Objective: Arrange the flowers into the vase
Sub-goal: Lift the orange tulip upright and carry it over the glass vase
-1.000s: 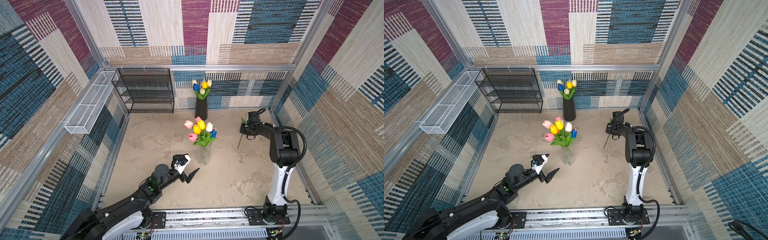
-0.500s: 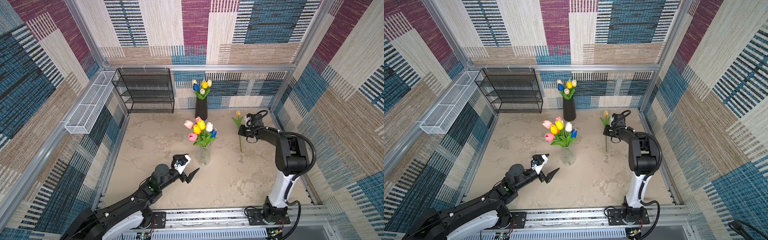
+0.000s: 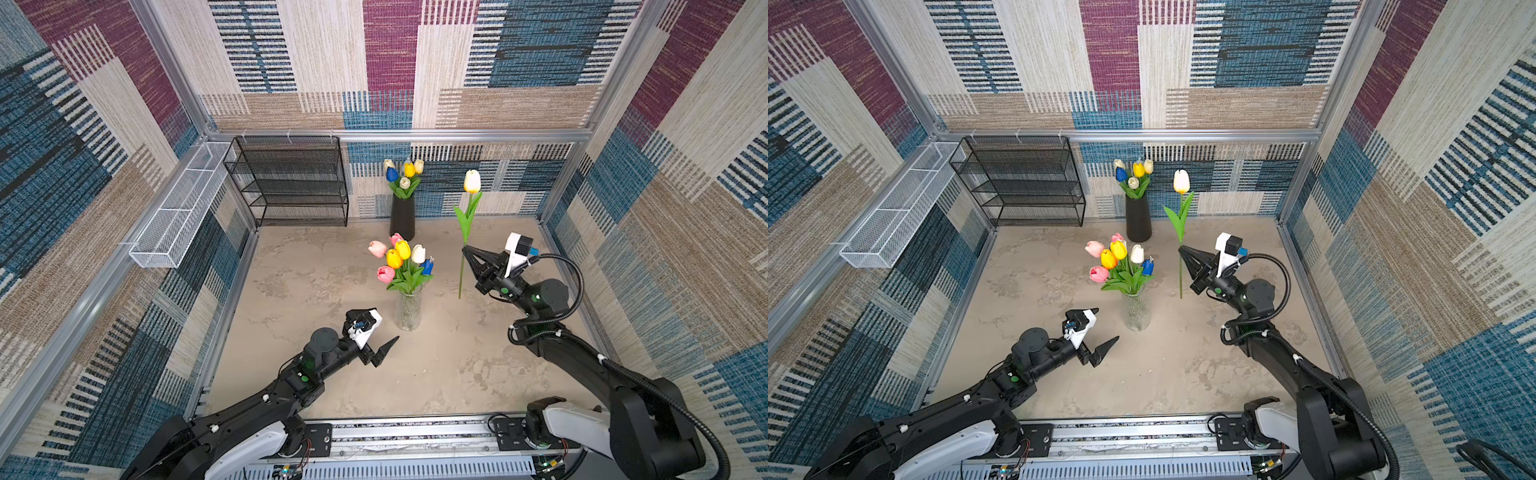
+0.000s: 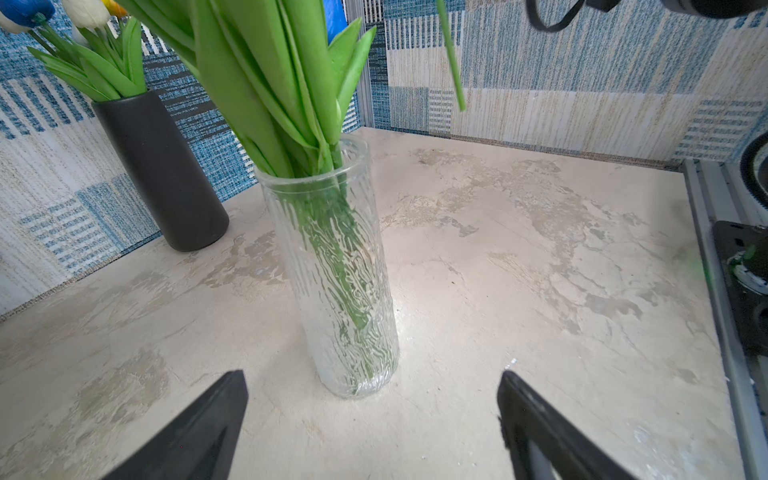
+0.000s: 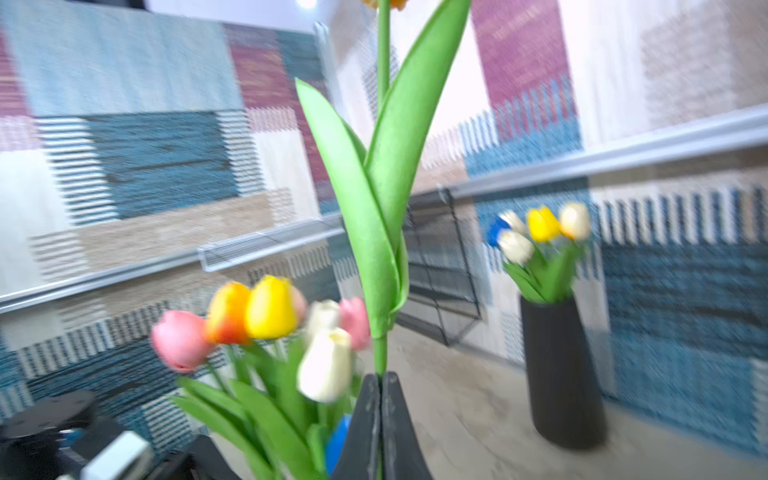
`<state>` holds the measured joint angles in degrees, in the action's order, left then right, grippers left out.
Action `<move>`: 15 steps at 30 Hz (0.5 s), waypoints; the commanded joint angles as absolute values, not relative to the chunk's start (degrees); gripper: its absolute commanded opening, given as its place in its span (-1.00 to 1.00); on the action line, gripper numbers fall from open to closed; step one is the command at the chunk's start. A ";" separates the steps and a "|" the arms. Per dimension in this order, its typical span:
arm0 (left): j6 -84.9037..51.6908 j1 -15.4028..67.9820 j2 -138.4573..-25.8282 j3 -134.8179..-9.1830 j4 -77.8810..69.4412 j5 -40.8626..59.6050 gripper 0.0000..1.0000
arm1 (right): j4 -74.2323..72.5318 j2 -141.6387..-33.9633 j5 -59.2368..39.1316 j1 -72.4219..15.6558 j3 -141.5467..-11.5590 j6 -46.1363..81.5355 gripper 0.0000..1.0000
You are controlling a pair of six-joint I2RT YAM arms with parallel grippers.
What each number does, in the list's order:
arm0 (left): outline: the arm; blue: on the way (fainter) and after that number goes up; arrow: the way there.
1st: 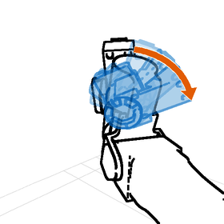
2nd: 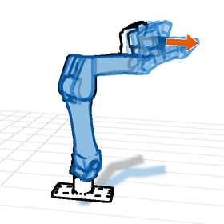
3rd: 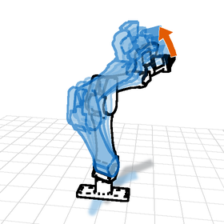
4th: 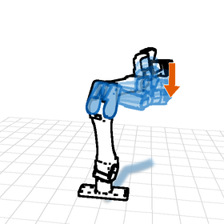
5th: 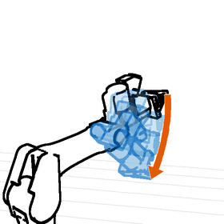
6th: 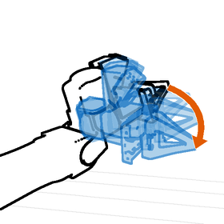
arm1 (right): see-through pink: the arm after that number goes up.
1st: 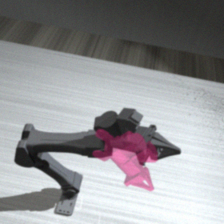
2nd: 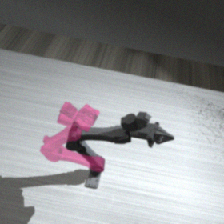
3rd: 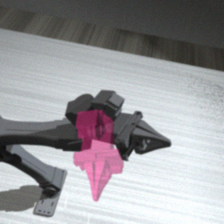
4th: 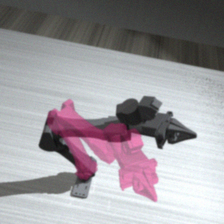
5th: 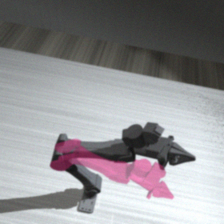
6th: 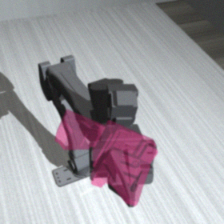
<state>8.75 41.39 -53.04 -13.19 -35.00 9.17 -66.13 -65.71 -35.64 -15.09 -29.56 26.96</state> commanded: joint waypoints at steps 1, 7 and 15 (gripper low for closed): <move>9.71 41.40 -53.34 -13.54 -38.03 9.61 0.93 | -83.23 -64.87 -33.90 -18.72 -27.70 29.23 -1.00; 9.67 41.35 -54.06 -13.80 -38.11 10.36 0.93 | -92.52 -71.21 -31.17 -25.02 -28.35 28.65 -1.00; 9.69 41.40 -53.65 -13.62 -37.98 10.52 0.93 | -98.08 -81.88 -28.17 -28.52 -34.79 25.80 -1.00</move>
<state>8.75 41.39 -53.98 -13.39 -35.31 9.54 -79.83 -80.25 -29.67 -28.03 -33.01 26.87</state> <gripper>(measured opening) 0.963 0.054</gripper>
